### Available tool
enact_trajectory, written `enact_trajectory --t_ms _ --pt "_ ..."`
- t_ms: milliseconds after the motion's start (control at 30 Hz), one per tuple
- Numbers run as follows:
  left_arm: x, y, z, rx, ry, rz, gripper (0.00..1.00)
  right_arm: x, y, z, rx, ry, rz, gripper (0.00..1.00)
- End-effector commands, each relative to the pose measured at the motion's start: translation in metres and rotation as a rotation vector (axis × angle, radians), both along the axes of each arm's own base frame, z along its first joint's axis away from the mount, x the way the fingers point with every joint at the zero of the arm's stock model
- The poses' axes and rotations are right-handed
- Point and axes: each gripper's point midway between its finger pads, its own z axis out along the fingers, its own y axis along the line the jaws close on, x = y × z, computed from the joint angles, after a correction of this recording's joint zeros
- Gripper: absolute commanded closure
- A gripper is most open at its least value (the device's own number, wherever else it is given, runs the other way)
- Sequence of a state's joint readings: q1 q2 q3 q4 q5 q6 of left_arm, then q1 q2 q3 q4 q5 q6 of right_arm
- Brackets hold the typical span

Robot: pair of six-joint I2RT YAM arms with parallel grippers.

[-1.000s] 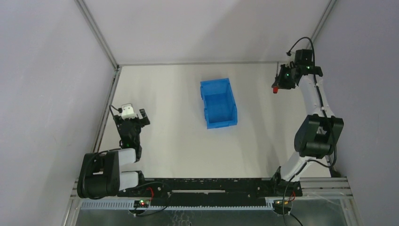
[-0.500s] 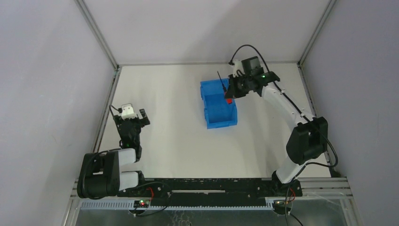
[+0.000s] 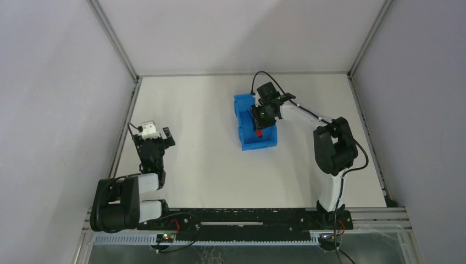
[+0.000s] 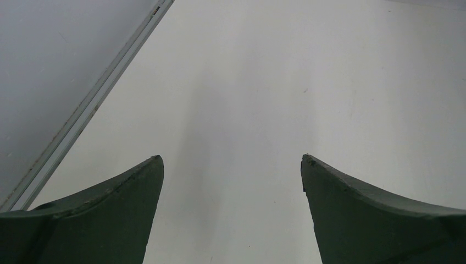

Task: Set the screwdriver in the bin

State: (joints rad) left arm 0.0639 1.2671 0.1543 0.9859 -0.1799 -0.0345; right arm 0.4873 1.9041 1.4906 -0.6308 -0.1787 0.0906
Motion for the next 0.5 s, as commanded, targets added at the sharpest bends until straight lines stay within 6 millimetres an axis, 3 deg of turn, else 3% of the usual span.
enact_trajectory --t_ms 0,200,467 --pt "0.014 0.000 0.035 0.012 -0.113 -0.004 0.00 0.013 0.011 0.005 -0.014 -0.061 -0.033 0.53" --pt "0.014 0.000 0.035 0.013 -0.114 -0.002 0.00 0.014 0.016 0.020 0.002 -0.092 -0.041 0.48" --pt "0.013 0.000 0.035 0.013 -0.112 -0.002 0.00 0.016 0.005 0.079 0.031 -0.230 -0.095 0.44"
